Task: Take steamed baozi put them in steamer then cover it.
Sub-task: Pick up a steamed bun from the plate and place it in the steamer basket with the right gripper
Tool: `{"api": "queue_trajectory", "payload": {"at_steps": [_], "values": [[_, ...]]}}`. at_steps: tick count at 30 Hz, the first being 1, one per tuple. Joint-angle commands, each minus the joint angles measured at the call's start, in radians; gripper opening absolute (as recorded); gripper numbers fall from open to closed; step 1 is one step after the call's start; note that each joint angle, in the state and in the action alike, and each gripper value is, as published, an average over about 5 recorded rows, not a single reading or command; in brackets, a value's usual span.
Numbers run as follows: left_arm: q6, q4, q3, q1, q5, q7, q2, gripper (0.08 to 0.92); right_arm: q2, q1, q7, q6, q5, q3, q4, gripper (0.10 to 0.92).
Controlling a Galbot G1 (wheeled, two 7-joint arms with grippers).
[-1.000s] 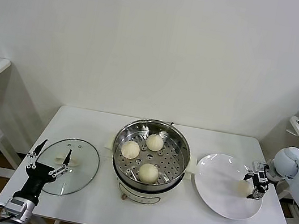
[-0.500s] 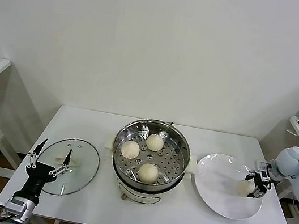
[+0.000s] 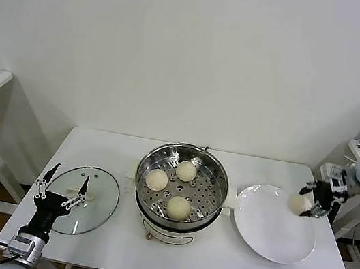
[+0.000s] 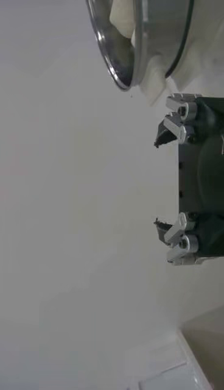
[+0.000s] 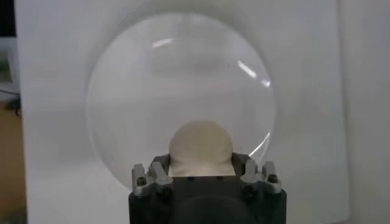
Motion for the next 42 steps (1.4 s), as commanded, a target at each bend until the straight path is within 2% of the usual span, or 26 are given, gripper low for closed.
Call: {"api": "queue_trajectory", "payload": {"at_steps": [1,9,20,32,42], "values": [[-0.002,-0.003,0.0,0.0,-0.003,0.002,0.007,0.823,0.076,0.728,0.026,-0.195,0.394,-0.582,0.345,0.687],[-0.005,-0.013,-0.008,0.002,-0.007,0.004,0.011,0.823,0.283,0.705,0.092,-0.292,0.517,-0.565,0.385,0.687],[-0.001,-0.01,-0.02,0.003,-0.022,0.004,0.016,0.823,0.502,0.421,0.118,-0.316,0.405,-0.435,0.197,0.687],[-0.005,0.017,-0.024,-0.004,-0.021,0.006,0.009,0.823,0.615,0.245,0.114,-0.291,0.285,-0.344,0.014,0.687],[-0.008,0.026,-0.034,-0.005,-0.023,0.008,0.011,0.823,0.617,0.185,0.106,-0.284,0.234,-0.334,-0.006,0.687]]}}
